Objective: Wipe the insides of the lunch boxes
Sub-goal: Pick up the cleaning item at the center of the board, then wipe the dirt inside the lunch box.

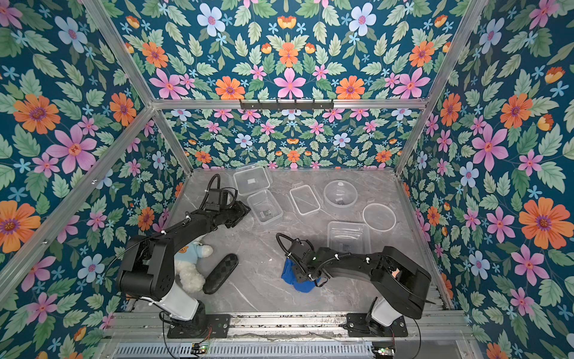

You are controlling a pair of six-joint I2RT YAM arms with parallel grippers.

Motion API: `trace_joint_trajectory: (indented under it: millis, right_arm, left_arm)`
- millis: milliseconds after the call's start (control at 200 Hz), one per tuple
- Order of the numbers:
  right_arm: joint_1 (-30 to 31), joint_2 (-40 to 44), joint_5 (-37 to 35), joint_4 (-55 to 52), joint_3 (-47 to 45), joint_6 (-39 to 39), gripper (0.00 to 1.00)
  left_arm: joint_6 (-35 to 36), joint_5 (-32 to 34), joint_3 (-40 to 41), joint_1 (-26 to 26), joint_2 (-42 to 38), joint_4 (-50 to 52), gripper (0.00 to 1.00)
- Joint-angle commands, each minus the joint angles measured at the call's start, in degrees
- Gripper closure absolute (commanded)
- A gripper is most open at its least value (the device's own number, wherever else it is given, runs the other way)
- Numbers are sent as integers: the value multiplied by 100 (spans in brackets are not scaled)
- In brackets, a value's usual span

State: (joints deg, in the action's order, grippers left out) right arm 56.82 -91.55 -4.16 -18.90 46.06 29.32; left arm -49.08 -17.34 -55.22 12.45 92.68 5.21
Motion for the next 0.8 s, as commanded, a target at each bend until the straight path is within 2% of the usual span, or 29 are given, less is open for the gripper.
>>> trace_joint_trajectory:
  millis: [0,145,300,445,580,690,795]
  right_arm:
    - [0,-276,74,-392,331,-86,100]
    - [-385,-293,66,-868,1381,-707,100]
    - [-940,-296,304,-1452,3266,-1437,100]
    - [-1165,-1431,414,-2193,5327,-1893,100]
    - [-1341,-2877,635,-2821,7198,-2026,100]
    - [-1477,-4180,766,-3398,8690,-2071,100]
    - [-1669,-5020,1020,-3716,9849,-1969,100]
  left_arm:
    - [74,112,20,2,37,85,41]
    - [147,166,-68,3,148,120,41]
    - [167,168,-277,35,253,62,43]
    - [204,253,-410,78,281,-2,44]
    - [264,155,-682,135,673,-20,45]
    - [269,115,-829,167,987,-67,51]
    - [235,19,-889,175,1174,-173,59]
